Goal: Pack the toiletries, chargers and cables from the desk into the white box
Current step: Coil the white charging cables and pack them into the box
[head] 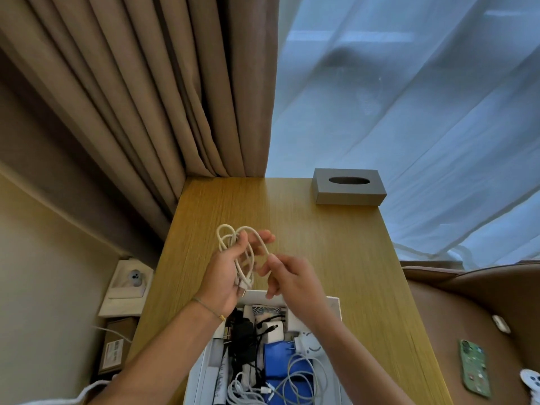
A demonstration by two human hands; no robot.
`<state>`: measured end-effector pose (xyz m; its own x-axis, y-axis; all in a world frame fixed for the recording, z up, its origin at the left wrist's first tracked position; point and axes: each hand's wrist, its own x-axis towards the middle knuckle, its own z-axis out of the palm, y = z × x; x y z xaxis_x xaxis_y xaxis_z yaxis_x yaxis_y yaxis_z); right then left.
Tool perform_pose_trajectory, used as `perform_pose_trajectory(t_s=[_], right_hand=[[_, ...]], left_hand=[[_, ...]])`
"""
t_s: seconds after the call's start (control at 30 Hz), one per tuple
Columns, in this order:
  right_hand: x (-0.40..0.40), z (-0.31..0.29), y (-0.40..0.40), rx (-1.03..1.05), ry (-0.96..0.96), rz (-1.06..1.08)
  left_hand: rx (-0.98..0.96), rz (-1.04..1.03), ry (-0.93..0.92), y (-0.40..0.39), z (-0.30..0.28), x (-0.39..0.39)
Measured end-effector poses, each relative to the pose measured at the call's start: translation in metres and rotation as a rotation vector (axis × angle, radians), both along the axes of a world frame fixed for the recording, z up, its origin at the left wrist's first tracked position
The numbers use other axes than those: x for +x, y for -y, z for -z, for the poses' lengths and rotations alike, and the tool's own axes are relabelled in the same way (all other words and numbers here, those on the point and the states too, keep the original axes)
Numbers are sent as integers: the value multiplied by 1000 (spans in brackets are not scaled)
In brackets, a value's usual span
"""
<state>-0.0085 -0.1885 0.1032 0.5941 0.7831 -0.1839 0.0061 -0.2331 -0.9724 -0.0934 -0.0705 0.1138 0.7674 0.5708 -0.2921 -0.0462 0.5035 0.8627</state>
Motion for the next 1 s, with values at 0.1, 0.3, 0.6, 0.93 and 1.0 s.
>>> perform_pose_trajectory(t_s=[0.1,0.3,0.6,0.93,1.0], right_hand=[[-16,7,-4,-41,-64,-59],[-18,16,16,-134,-83,-162],[13,-11,26,35,-95,42],[14,16,30,33,-70,65],[20,24,39,18,-59,98]], left_hand=[[-62,-106,38,-8,-3,6],[260,-281,-227,-32,6,10],[523,271,-319,-2,29,-4],[630,583,-283,19,45,-17],[788,585,-435,24,60,-26]])
